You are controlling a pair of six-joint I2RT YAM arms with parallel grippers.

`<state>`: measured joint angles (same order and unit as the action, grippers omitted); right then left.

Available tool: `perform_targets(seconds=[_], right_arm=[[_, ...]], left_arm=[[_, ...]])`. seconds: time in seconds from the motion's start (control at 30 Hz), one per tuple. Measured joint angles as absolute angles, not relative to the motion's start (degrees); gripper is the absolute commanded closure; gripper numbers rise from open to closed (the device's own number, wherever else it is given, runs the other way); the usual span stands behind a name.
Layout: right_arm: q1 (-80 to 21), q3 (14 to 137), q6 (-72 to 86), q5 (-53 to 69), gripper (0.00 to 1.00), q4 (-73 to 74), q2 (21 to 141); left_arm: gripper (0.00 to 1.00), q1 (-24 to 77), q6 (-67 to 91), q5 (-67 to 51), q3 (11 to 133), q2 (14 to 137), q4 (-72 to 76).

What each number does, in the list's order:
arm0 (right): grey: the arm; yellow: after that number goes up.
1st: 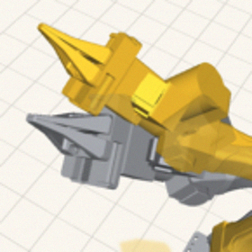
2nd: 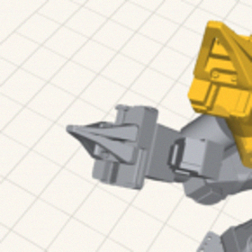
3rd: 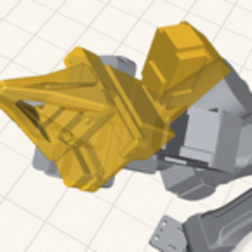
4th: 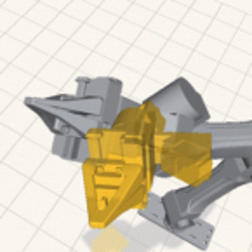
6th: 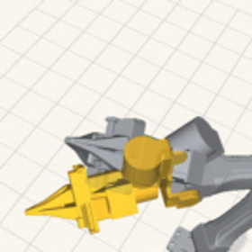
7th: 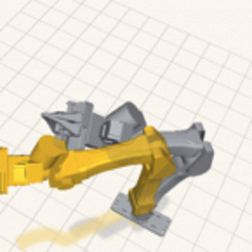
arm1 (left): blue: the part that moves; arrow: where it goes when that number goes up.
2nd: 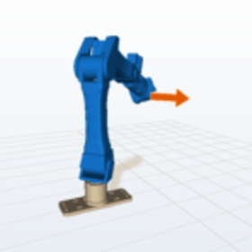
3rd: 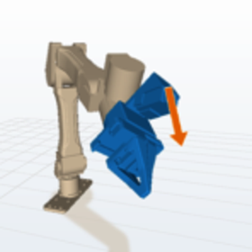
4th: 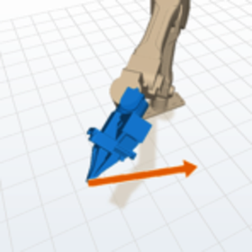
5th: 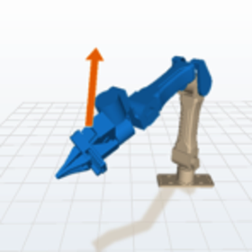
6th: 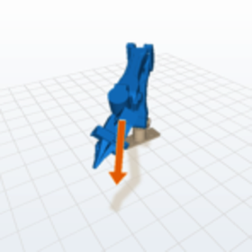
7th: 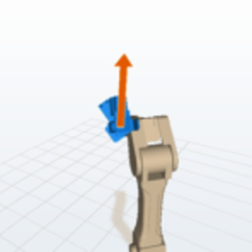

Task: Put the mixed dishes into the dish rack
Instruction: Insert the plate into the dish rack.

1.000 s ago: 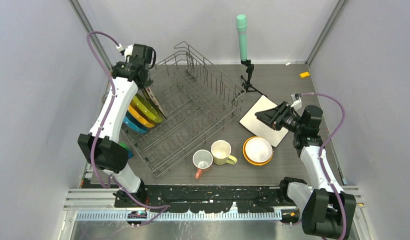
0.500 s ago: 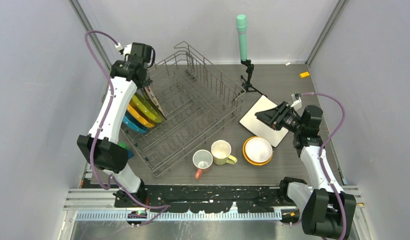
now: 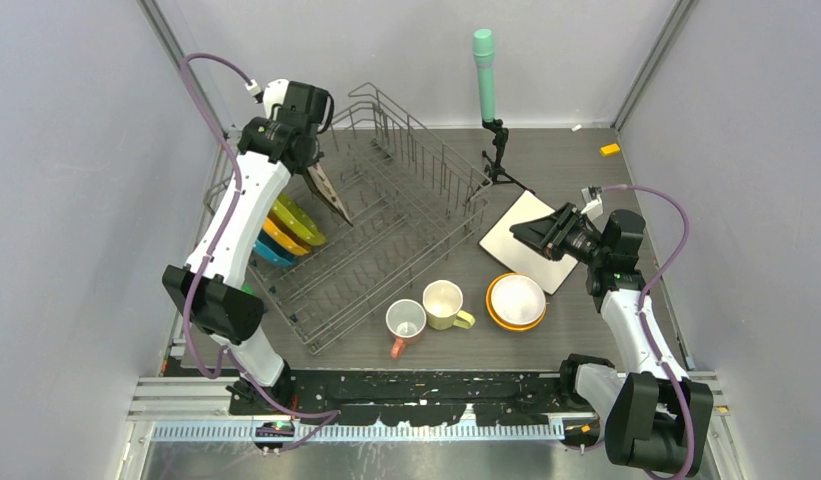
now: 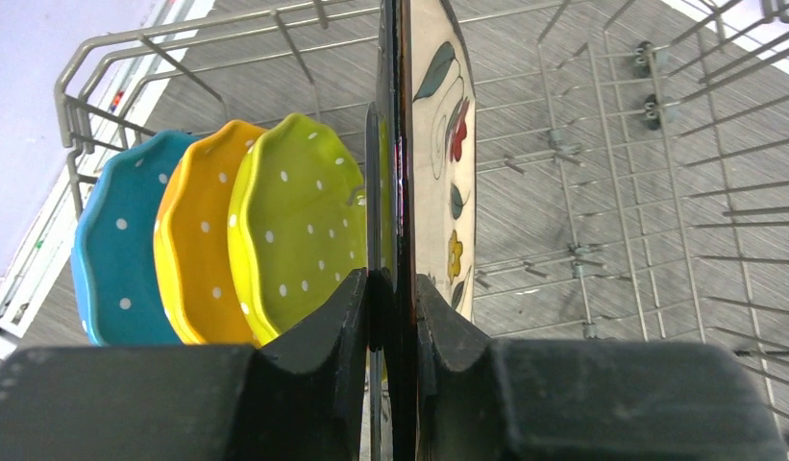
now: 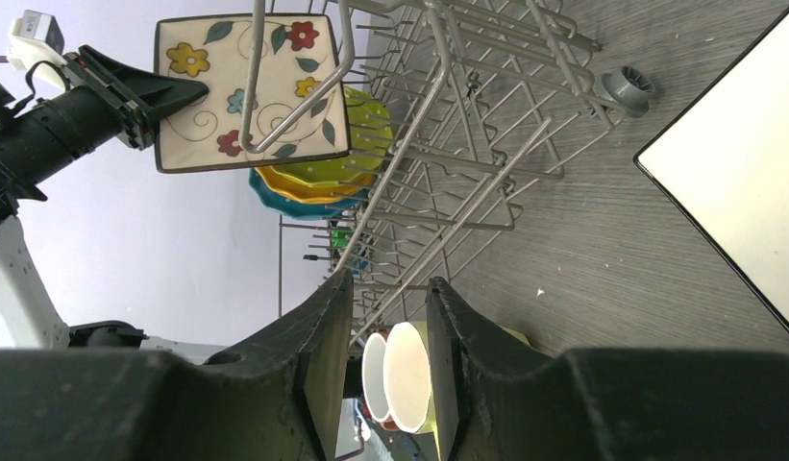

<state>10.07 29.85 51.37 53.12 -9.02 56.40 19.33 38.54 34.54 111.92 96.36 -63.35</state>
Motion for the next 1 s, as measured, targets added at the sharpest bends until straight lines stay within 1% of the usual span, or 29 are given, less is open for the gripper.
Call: perform_targets(seconds=[0.2,0.57,0.77,1.0], right_arm=[[9.87,29.69,52.95,53.69,0.61,-12.12,57.06],[9.41,29.02,55.29,54.15,0.61,-16.08,58.76],[8.91,28.91,55.81,54.19,0.61,-16.62,59.02],[8.71,28.77,55.88,54.22,0.61,-16.73,59.02]], left_arm=[[1.0,19.62,39.81,38.11,111.55,96.36,-64.36],[1.0,20.29,39.99,44.01,116.53,96.36,-67.05],[1.0,20.1,40.23,44.12,114.34,96.36,-68.05],[1.0,18.59,40.58,41.34,110.67,96.36,-67.88]])
